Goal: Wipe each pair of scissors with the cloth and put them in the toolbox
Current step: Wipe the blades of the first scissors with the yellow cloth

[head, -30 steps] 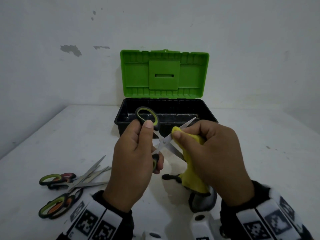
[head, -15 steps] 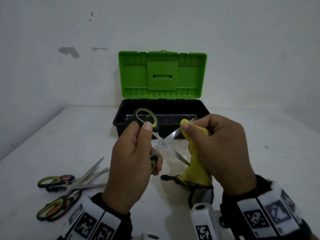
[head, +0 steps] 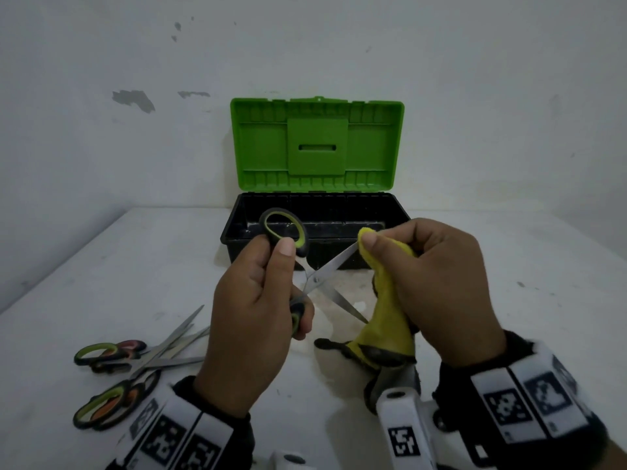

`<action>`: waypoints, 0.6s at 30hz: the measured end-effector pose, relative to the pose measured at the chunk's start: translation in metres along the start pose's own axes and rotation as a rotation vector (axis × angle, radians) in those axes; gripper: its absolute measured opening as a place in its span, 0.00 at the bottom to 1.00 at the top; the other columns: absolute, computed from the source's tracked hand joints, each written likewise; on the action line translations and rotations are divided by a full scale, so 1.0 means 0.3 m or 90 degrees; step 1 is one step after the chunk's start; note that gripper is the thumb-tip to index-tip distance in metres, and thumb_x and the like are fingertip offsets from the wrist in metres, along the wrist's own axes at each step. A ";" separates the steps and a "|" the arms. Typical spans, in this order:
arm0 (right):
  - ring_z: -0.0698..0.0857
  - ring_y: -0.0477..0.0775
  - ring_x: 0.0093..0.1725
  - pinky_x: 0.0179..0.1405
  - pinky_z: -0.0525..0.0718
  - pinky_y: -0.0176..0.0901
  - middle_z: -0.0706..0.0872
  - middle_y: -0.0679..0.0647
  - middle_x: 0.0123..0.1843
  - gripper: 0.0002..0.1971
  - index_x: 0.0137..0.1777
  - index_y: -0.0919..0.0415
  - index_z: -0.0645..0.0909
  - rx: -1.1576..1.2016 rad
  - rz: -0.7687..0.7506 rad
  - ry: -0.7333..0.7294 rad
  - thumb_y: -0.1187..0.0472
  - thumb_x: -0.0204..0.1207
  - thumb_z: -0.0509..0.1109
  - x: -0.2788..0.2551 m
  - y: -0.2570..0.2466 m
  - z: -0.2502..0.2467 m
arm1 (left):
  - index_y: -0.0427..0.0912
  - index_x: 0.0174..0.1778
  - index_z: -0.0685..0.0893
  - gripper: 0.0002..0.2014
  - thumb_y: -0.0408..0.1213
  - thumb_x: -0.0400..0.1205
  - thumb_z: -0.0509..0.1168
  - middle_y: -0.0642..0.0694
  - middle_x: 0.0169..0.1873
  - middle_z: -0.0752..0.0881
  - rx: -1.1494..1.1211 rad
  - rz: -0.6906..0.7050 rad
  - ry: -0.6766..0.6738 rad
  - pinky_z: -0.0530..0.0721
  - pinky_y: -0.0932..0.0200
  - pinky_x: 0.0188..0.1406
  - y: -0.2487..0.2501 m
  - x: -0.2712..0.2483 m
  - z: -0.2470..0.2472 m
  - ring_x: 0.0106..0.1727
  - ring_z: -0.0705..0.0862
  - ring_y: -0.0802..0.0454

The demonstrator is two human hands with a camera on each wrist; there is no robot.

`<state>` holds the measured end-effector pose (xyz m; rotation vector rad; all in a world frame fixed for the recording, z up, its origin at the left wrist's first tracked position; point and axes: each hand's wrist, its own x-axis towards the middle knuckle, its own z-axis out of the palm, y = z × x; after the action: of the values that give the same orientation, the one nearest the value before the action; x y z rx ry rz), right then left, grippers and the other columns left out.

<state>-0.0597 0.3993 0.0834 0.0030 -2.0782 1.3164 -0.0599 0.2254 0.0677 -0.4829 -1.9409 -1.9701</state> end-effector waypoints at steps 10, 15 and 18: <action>0.88 0.43 0.32 0.34 0.87 0.42 0.90 0.40 0.32 0.07 0.36 0.50 0.89 -0.063 -0.036 -0.024 0.49 0.70 0.81 0.031 -0.027 -0.078 | 0.34 0.41 0.73 0.19 0.48 0.87 0.56 0.49 0.18 0.66 -0.010 -0.062 0.042 0.74 0.55 0.19 -0.013 0.023 -0.009 0.18 0.75 0.46; 0.85 0.36 0.37 0.34 0.78 0.23 0.87 0.39 0.31 0.08 0.35 0.49 0.87 -0.123 -0.108 -0.101 0.49 0.71 0.81 -0.022 -0.071 -0.001 | 0.40 0.38 0.77 0.17 0.49 0.86 0.59 0.34 0.22 0.74 0.040 0.008 0.019 0.76 0.55 0.19 -0.004 0.010 0.018 0.18 0.78 0.44; 0.84 0.36 0.40 0.35 0.76 0.20 0.84 0.38 0.30 0.09 0.35 0.51 0.85 -0.138 -0.132 -0.083 0.51 0.72 0.80 -0.042 -0.059 0.039 | 0.40 0.37 0.77 0.17 0.47 0.86 0.59 0.41 0.18 0.75 0.078 0.063 0.016 0.78 0.55 0.18 -0.004 0.003 0.022 0.17 0.78 0.44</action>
<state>-0.0502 0.3770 0.0877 0.2092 -2.2536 0.9871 -0.0611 0.2321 0.0671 -0.5075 -1.9690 -1.7766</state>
